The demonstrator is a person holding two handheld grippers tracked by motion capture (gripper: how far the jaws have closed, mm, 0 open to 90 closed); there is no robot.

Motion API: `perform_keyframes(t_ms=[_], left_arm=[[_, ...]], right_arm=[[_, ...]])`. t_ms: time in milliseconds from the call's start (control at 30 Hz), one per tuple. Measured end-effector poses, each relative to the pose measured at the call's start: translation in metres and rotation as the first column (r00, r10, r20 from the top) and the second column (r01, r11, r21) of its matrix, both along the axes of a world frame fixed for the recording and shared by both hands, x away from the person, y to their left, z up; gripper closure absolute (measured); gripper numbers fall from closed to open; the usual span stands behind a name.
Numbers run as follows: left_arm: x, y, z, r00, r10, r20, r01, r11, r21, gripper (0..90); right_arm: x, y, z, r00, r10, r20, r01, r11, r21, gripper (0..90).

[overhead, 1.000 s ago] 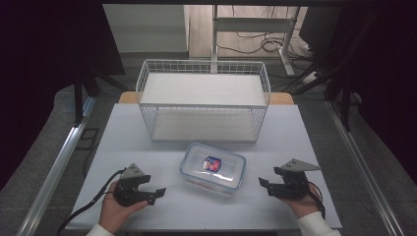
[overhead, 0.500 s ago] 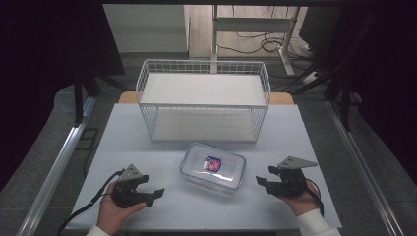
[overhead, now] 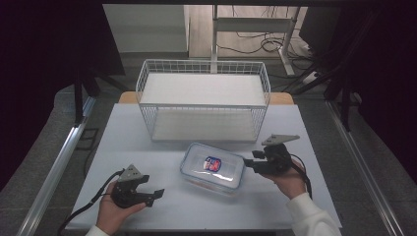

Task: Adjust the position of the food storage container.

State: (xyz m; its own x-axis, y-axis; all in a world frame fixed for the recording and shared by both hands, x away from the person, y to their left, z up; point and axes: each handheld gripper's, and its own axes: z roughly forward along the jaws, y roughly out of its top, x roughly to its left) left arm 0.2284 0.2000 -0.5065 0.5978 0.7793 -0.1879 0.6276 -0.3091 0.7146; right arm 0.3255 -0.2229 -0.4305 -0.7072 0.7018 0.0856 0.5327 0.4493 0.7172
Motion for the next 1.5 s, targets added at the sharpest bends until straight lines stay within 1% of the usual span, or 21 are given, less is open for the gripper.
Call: perform_keyframes(t_ms=[100,133,167,233,333,400,467,567,600,633,767,800,933,1000,1033,1100,1133,1167,1267,1367,1500], left_arm=[[-0.001,0.001,0.001,1.0000,0.006,0.004,-0.006,1.0000,-0.001,21.5],[-0.001,0.001,0.001,1.0000,0.006,0.004,-0.006,1.0000,-0.002,21.5],[-0.001,0.000,0.001,1.0000,0.005,0.001,-0.005,1.0000,-0.001,21.5],[-0.001,0.000,0.000,1.0000,-0.001,0.000,0.001,1.0000,0.001,21.5],[-0.002,0.000,0.000,1.0000,-0.005,0.000,0.005,0.9999,0.010,21.4],[-0.002,0.001,0.001,1.0000,-0.007,0.006,0.007,0.9999,0.009,21.4],[-0.003,0.001,0.001,0.9999,-0.008,0.007,0.008,0.9999,0.009,21.4],[-0.002,0.001,0.001,0.9999,-0.010,0.006,0.010,0.9999,0.012,21.5],[-0.002,0.001,0.001,0.9999,-0.010,0.006,0.010,0.9999,0.012,21.5],[-0.002,0.001,0.000,0.9999,-0.010,0.004,0.010,0.9999,0.014,21.4],[-0.001,0.001,-0.001,1.0000,-0.007,-0.001,0.007,0.9998,0.020,21.4],[-0.001,0.001,-0.001,1.0000,-0.007,-0.001,0.007,0.9998,0.020,21.4],[-0.001,0.001,-0.001,0.9999,-0.012,-0.002,0.012,0.9996,0.024,21.4],[-0.001,0.001,-0.001,0.9999,-0.014,-0.001,0.014,0.9995,0.027,21.3],[-0.001,0.001,-0.001,0.9999,-0.014,-0.002,0.014,0.9996,0.025,21.3],[-0.001,0.001,-0.001,0.9999,-0.016,-0.004,0.016,0.9994,0.029,21.3],[-0.001,0.001,-0.001,0.9999,-0.016,-0.004,0.016,0.9994,0.029,21.3],[-0.001,0.000,-0.001,0.9999,-0.012,-0.006,0.012,0.9997,0.022,21.3],[-0.001,0.000,-0.001,0.9999,-0.013,-0.008,0.013,0.9997,0.020,21.3],[-0.001,0.001,-0.001,0.9999,-0.013,-0.008,0.013,0.9997,0.021,21.3],[0.000,0.001,-0.001,0.9999,-0.012,-0.008,0.012,0.9997,0.023,21.2]], right_arm=[[0.014,0.016,0.005,0.9996,0.025,-0.011,-0.025,1.000,0.005,54.3],[0.014,0.016,0.005,0.9996,0.025,-0.011,-0.025,1.000,0.005,54.3],[0.022,0.028,0.008,0.9989,0.045,-0.013,-0.044,0.999,0.005,56.9],[0.028,0.039,0.011,0.9977,0.066,-0.017,-0.066,0.998,-0.001,58.8],[0.037,0.058,0.013,0.9954,0.094,-0.018,-0.095,0.994,-0.048,63.6],[0.042,0.067,0.012,0.9942,0.104,-0.027,-0.105,0.992,-0.063,67.4],[0.049,0.077,0.009,0.9922,0.118,-0.042,-0.121,0.990,-0.077,71.9],[0.060,0.095,0.000,0.9891,0.138,-0.053,-0.143,0.981,-0.131,78.1],[0.060,0.095,0.000,0.9891,0.138,-0.053,-0.143,0.981,-0.131,78.1],[0.068,0.107,-0.005,0.9864,0.158,-0.045,-0.164,0.970,-0.179,83.0],[0.080,0.125,-0.010,0.9792,0.198,-0.045,-0.203,0.950,-0.237,88.0],[0.080,0.125,-0.010,0.9792,0.198,-0.045,-0.203,0.950,-0.237,88.0],[0.094,0.136,-0.015,0.9781,0.199,-0.061,-0.208,0.941,-0.267,88.9],[0.100,0.140,-0.020,0.9773,0.203,-0.060,-0.212,0.935,-0.284,88.9],[0.103,0.143,-0.024,0.9744,0.216,-0.062,-0.225,0.930,-0.292,89.0],[0.104,0.145,-0.029,0.9716,0.228,-0.064,-0.236,0.921,-0.309,89.0],[0.104,0.145,-0.029,0.9716,0.228,-0.064,-0.236,0.921,-0.309,89.0],[0.106,0.148,-0.035,0.9658,0.247,-0.078,-0.259,0.911,-0.322,89.0],[0.105,0.153,-0.039,0.9572,0.277,-0.084,-0.289,0.896,-0.338,89.1],[0.102,0.160,-0.040,0.9537,0.291,-0.075,-0.297,0.874,-0.384,89.1],[0.098,0.167,-0.040,0.9420,0.324,-0.086,-0.332,0.864,-0.378,89.2]])
